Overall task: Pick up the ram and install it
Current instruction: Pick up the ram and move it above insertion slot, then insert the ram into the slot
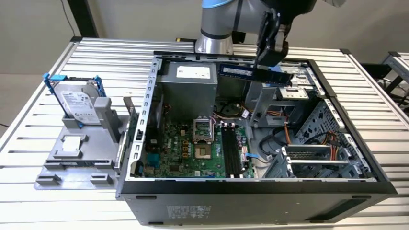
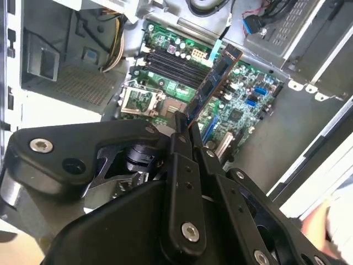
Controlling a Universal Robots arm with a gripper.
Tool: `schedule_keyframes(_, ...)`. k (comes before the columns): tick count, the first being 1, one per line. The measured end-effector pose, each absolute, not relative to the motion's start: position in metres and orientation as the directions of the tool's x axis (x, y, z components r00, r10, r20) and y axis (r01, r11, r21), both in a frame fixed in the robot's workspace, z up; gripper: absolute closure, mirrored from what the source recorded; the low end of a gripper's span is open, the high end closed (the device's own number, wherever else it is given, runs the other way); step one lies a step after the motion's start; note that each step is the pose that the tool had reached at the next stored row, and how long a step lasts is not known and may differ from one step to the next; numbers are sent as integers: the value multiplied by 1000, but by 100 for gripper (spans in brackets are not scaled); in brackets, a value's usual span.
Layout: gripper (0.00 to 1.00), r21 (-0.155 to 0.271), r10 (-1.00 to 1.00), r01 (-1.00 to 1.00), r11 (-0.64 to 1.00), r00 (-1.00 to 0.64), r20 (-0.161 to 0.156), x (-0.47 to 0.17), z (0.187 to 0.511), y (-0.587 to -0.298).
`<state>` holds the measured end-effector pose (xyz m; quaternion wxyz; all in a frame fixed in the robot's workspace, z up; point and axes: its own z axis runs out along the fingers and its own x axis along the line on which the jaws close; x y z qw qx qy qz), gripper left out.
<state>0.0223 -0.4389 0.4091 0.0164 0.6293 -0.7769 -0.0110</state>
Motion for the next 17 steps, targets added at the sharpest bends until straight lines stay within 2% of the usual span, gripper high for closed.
schedule_keyframes(17, 100, 37, -892, -891, 452, -452, 14, 22, 409, -439)
